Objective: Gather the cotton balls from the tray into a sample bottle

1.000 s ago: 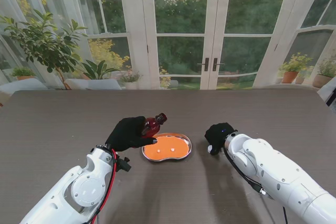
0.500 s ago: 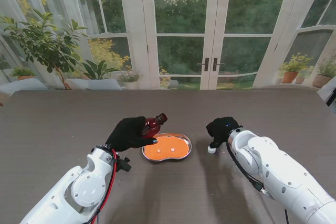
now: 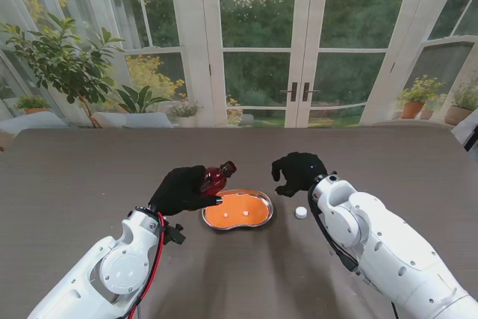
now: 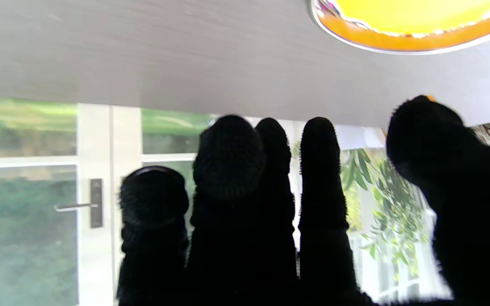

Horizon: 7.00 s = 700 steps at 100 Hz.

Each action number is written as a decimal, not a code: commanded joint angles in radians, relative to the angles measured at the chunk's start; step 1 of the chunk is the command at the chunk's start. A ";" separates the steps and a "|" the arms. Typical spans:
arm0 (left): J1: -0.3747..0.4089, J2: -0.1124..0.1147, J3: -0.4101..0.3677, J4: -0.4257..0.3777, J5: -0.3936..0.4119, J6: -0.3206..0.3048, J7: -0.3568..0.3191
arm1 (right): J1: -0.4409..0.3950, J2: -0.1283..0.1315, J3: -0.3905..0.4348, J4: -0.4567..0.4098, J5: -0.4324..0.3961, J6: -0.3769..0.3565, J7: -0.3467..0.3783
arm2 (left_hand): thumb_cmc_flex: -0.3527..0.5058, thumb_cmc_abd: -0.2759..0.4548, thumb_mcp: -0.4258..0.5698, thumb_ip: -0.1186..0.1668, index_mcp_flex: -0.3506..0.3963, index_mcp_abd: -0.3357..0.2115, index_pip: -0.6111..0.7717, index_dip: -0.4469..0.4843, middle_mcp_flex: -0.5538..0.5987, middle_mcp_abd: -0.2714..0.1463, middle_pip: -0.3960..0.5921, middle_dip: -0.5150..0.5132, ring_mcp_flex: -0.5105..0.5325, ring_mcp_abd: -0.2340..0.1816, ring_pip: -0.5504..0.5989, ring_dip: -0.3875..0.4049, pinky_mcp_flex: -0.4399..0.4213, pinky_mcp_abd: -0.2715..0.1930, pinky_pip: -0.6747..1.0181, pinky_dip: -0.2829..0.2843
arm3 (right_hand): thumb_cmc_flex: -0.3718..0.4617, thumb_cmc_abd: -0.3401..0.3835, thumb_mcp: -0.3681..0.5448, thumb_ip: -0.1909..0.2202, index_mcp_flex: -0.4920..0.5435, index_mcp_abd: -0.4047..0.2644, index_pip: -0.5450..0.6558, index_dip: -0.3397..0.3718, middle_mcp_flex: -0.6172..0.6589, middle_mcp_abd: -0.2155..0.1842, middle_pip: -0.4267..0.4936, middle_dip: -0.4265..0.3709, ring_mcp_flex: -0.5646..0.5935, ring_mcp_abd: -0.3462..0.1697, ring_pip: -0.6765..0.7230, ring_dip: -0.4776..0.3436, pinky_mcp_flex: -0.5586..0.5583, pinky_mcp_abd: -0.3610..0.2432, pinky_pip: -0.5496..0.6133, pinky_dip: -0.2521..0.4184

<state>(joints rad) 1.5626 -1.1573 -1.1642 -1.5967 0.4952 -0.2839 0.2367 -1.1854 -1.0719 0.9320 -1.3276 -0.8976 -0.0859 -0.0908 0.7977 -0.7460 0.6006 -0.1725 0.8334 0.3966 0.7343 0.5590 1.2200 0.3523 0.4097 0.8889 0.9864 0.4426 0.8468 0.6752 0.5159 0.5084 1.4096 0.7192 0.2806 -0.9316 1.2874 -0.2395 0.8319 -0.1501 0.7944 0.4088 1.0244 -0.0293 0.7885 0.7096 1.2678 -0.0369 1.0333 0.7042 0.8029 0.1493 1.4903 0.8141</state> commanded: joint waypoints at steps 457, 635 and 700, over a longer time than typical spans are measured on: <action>0.059 0.003 -0.060 -0.081 0.012 0.010 -0.017 | 0.391 -0.330 -0.760 0.652 0.143 -0.058 -0.356 | 0.276 0.213 0.206 0.011 0.119 -0.193 0.122 0.017 0.041 -0.035 0.012 0.006 0.011 0.060 0.025 0.007 -0.046 -0.010 -0.042 -0.002 | 0.037 -0.040 0.074 -0.028 0.087 0.058 -0.037 -0.072 0.178 -0.035 0.117 0.156 0.052 -0.025 0.307 0.079 0.083 0.033 0.087 -0.003; 0.057 0.004 -0.056 -0.082 -0.001 0.017 -0.030 | 0.398 -0.322 -0.757 0.642 0.147 -0.038 -0.326 | 0.270 0.213 0.207 0.009 0.121 -0.190 0.113 0.012 0.037 -0.032 0.009 0.007 0.005 0.063 0.024 0.008 -0.051 -0.010 -0.044 0.000 | 0.046 -0.035 0.072 -0.039 0.074 0.088 -0.003 -0.060 0.168 -0.034 0.120 0.143 0.053 -0.040 0.330 0.086 0.095 0.032 0.092 -0.007; 0.055 0.004 -0.053 -0.081 -0.004 0.019 -0.033 | 0.393 -0.324 -0.755 0.651 0.154 -0.051 -0.328 | 0.268 0.215 0.205 0.008 0.120 -0.186 0.106 0.008 0.034 -0.029 0.007 0.004 0.003 0.065 0.023 0.008 -0.054 -0.008 -0.046 0.000 | 0.096 -0.045 0.075 -0.139 0.092 0.055 0.134 -0.258 0.203 -0.034 0.110 0.153 0.052 -0.035 0.346 0.093 0.104 0.044 0.094 -0.007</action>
<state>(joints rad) 1.6167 -1.1515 -1.2181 -1.6722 0.4957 -0.2687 0.2237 -0.7870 -1.3950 0.1789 -0.6763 -0.7396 -0.1334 -0.4331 0.7977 -0.7460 0.6006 -0.1725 0.8334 0.3966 0.7343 0.5597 1.2195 0.3523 0.4097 0.8887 0.9802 0.4435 0.8467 0.6752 0.5062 0.5105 1.4090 0.7192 0.3911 -0.9669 1.3108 -0.3702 0.9030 -0.1057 0.9370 0.1828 1.1930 -0.0534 0.8896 0.8583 1.2712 -0.0438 1.3401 0.7731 0.8893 0.1578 1.5204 0.8136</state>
